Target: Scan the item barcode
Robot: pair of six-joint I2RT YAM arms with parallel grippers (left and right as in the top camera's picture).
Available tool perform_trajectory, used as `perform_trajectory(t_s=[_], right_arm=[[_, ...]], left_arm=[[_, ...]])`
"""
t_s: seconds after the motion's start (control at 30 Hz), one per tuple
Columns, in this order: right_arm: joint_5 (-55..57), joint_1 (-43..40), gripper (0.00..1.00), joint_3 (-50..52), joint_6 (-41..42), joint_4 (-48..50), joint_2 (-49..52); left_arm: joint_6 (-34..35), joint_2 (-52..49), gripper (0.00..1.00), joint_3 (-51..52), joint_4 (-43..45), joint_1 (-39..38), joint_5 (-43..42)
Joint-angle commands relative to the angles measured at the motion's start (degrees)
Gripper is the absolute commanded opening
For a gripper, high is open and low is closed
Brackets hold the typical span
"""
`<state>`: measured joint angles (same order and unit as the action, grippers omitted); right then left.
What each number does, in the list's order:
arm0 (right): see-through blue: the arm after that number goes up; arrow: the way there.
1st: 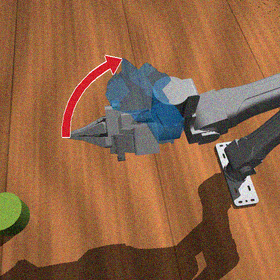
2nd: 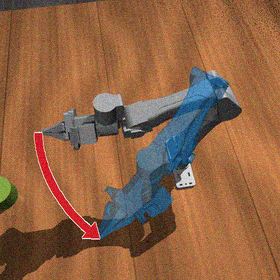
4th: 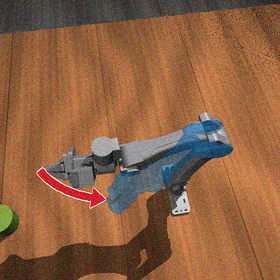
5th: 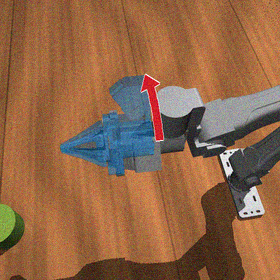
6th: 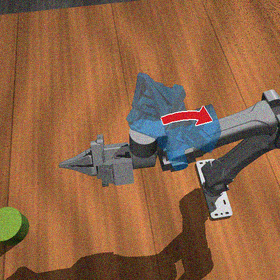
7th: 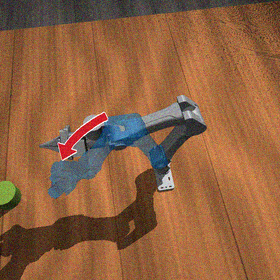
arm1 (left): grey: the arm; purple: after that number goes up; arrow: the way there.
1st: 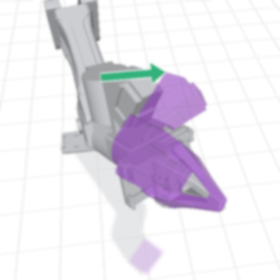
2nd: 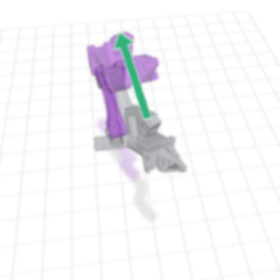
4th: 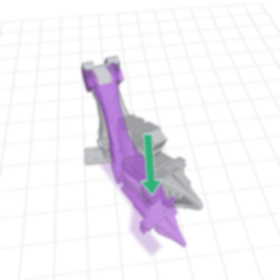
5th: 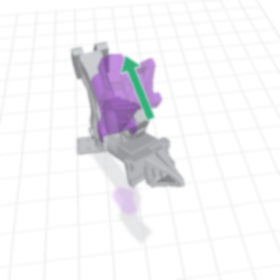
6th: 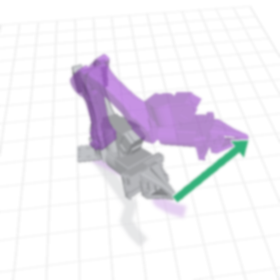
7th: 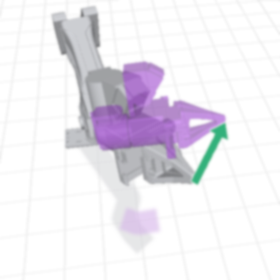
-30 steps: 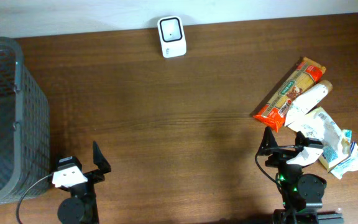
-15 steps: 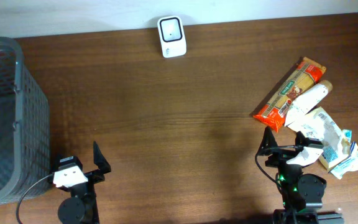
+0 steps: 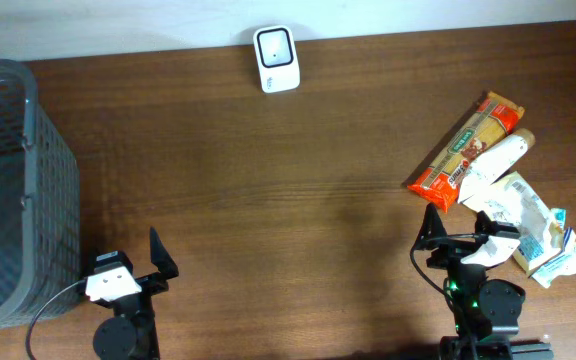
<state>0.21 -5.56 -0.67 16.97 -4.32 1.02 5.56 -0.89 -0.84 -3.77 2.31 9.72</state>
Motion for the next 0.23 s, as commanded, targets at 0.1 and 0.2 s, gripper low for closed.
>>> perform_trajectory(t_s=[0.1,0.2], right_arm=[[0.5,0.3,0.98,0.3,0.5,-0.3,-0.3],[0.5,0.3,0.99,0.3,0.5,-0.3,-0.3]], left_arm=[[-1.1,0.6,0.99,0.3,0.0,-0.2,0.6],[-1.1,0.6,0.99,0.3,0.0,-0.2,0.6]])
